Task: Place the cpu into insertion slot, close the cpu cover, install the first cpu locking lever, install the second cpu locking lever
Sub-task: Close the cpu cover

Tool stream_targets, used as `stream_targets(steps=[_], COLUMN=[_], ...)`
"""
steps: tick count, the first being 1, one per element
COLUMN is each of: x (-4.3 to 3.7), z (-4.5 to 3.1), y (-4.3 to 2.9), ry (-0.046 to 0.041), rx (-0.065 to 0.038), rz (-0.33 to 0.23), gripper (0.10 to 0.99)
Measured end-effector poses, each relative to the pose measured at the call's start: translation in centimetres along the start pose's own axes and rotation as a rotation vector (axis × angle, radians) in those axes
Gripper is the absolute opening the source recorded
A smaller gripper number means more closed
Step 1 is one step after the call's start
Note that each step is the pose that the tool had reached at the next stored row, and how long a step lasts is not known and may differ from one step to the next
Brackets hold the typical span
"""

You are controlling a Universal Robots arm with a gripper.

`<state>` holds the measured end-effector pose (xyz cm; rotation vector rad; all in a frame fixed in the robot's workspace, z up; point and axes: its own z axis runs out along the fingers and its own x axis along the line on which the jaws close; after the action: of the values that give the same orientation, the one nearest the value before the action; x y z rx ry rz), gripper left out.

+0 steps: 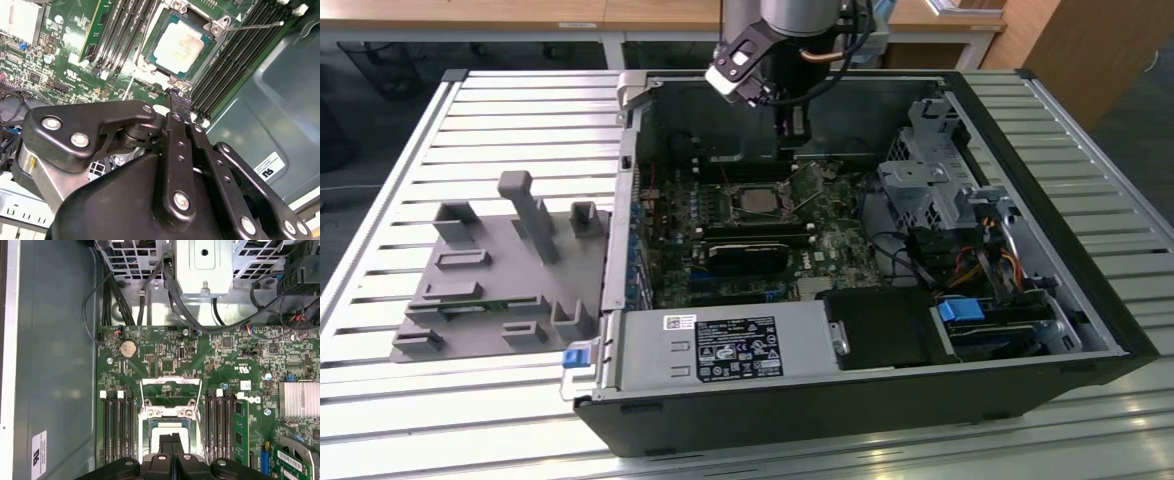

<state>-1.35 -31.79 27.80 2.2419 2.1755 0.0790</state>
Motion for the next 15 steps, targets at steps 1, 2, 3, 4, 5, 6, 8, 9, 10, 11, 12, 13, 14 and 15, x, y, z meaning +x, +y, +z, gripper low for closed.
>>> stream_targets(steps=[1, 2, 3, 4, 5, 6, 8, 9, 10, 11, 12, 13, 14, 15], x=[0.0, 0.0, 0.01, 0.01, 0.01, 0.01, 0.02, 0.02, 0.02, 0.03, 0.03, 0.03, 0.03, 0.04], z=[0.0, 0.01, 0.01, 0.01, 0.02, 0.02, 0.03, 0.04, 0.04, 0.05, 0.05, 0.05, 0.06, 0.06], y=[0.1, 0.18, 0.26, 0.33, 0.4, 0.47, 0.66, 0.76, 0.85, 0.93, 1.01, 1.09, 1.17, 1.27], ry=[0.0, 0.0, 0.0, 0.0, 0.0, 0.0, 0.0, 0.0, 0.0, 0.0, 0.0, 0.0, 0.0, 0.0], rx=[0.0, 0.0, 0.0, 0.0, 0.0, 0.0, 0.0, 0.0, 0.0, 0.0, 0.0, 0.0, 0.0, 0.0], rz=[0.0, 0.0, 0.0, 0.0, 0.0, 0.0, 0.0, 0.0, 0.0, 0.0, 0.0, 0.0, 0.0, 0.0], gripper=[0.106, 0.106, 0.106, 0.106, 0.106, 0.106, 0.106, 0.106, 0.106, 0.106, 0.106, 0.106, 0.106, 0.106])
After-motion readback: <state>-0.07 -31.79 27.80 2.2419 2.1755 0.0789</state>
